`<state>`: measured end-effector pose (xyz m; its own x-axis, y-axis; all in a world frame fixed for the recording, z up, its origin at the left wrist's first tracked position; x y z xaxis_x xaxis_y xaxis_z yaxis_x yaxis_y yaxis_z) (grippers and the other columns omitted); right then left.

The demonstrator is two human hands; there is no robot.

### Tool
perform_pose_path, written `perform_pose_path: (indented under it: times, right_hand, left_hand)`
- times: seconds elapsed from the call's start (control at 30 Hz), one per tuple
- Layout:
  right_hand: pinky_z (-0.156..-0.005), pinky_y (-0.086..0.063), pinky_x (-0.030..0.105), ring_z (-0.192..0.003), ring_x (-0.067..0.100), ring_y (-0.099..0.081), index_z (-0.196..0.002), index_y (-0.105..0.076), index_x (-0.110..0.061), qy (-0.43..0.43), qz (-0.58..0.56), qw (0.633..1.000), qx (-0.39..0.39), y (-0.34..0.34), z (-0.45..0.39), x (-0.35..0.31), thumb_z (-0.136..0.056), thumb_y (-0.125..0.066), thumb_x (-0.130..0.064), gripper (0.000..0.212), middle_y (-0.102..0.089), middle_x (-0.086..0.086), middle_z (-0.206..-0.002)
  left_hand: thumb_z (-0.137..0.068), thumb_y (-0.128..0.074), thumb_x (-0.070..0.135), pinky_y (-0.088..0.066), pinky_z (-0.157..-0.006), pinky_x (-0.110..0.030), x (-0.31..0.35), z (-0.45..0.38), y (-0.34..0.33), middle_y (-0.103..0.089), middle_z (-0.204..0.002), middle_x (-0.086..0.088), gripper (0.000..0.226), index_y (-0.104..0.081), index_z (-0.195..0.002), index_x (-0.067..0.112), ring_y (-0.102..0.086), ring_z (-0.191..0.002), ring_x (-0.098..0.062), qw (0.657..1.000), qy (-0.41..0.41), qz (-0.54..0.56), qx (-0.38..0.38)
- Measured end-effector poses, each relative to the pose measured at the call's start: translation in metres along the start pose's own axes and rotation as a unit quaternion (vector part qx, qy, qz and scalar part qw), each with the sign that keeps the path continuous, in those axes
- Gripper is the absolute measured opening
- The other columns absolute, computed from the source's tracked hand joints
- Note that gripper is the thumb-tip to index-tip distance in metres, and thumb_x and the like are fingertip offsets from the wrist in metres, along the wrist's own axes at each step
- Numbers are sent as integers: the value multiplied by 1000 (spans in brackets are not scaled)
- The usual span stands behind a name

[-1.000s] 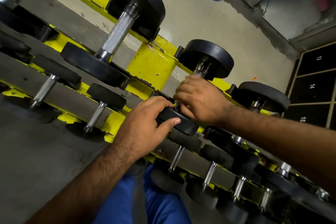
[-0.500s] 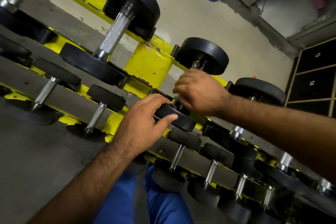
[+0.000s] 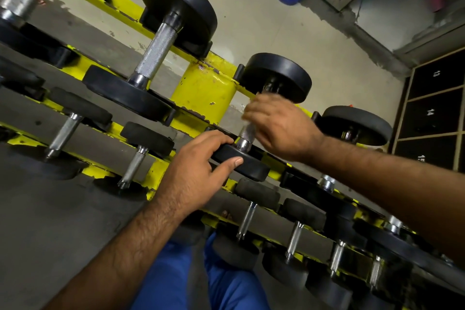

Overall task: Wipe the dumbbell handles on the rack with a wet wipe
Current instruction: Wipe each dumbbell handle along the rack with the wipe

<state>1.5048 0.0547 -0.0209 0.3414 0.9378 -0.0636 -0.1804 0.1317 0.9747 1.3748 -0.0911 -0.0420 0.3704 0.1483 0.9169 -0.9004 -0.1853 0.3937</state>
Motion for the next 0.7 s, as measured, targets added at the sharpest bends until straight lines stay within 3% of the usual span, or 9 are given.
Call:
perform_pose_path:
  times: [0.1, 0.23, 0.37, 0.5, 0.63, 0.7]
  right_hand:
    - [-112, -36, 43, -121, 28, -57, -122, -68, -9, 78, -25, 996, -33, -2, 8, -6, -91, -40, -17, 42, -67, 9, -123]
    - [-103, -44, 42, -114, 29, -62, -115, -71, -7, -17, 9, 999, 33, 7, 1, 14, -90, -43, -14, 38, -70, 11, -117]
    - [-108, -41, 43, -113, 27, -61, -116, -71, -10, 90, -23, 994, -50, -3, 4, -16, -91, -41, -20, 40, -69, 7, -116]
    - [-109, -40, 47, -124, 27, -55, -124, -67, -10, 1, 5, 1000, 12, 6, 7, 11, -89, -37, -15, 46, -66, 8, -126]
    - [-111, -39, 45, -122, 27, -57, -128, -64, -12, 149, -9, 987, -66, -5, 11, -16, -90, -40, -17, 45, -66, 8, -128]
    - [-112, -37, 43, -124, 26, -57, -130, -64, -14, 136, 9, 990, -44, 4, 8, 0, -90, -40, -13, 46, -65, 6, -130]
  left_hand:
    - [-81, -68, 41, -38, -77, 4, 0, 0, 1, -54, -108, 23, 37, -70, -111, 20, -51, -103, 7, 1000, 6, 7, 0]
    - [-82, -69, 41, -41, -74, 2, -1, 1, -1, -52, -106, 32, 34, -69, -111, 23, -54, -100, 12, 1000, 6, 15, 2]
    - [-82, -70, 41, -44, -74, -2, -1, 1, -2, -59, -110, 19, 34, -69, -111, 22, -57, -101, 4, 1000, 11, 18, -2]
    - [-85, -76, 31, -42, -74, -1, -3, 0, -1, -63, -111, 12, 29, -70, -111, 19, -56, -103, 4, 999, 20, 25, -8]
    - [-81, -72, 40, -40, -82, -4, -4, -3, -1, -65, -110, 12, 33, -70, -109, 24, -57, -103, 3, 1000, 15, 14, -14]
    - [-80, -69, 44, -46, -87, -15, -6, -2, -1, -65, -110, 12, 35, -69, -109, 25, -59, -103, -1, 1000, 22, 14, -16]
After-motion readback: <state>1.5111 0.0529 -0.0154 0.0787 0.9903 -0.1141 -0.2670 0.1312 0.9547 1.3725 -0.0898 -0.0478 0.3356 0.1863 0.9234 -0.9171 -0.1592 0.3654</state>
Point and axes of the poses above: each hand's wrist, its own z-axis away from the middle knuckle, its own y-axis out of the back of the hand, x = y × z, the point moved 4 cm from there along -z, towards the middle knuckle
